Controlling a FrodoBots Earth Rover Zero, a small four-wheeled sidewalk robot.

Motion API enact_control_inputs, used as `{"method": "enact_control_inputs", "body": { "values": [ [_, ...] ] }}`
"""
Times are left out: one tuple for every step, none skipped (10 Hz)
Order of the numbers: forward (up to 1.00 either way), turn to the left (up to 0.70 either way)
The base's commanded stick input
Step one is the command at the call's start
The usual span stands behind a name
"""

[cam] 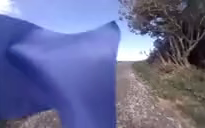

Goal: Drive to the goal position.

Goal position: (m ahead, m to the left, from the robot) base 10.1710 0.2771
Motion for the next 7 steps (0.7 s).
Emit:
{"method": "enact_control_inputs", "body": {
  "values": [
    [1.00, 0.00],
    [1.00, 0.00],
    [1.00, 0.00],
    [1.00, 0.00],
    [1.00, 0.00],
    [1.00, -0.09],
    [1.00, -0.06]
  ]
}}
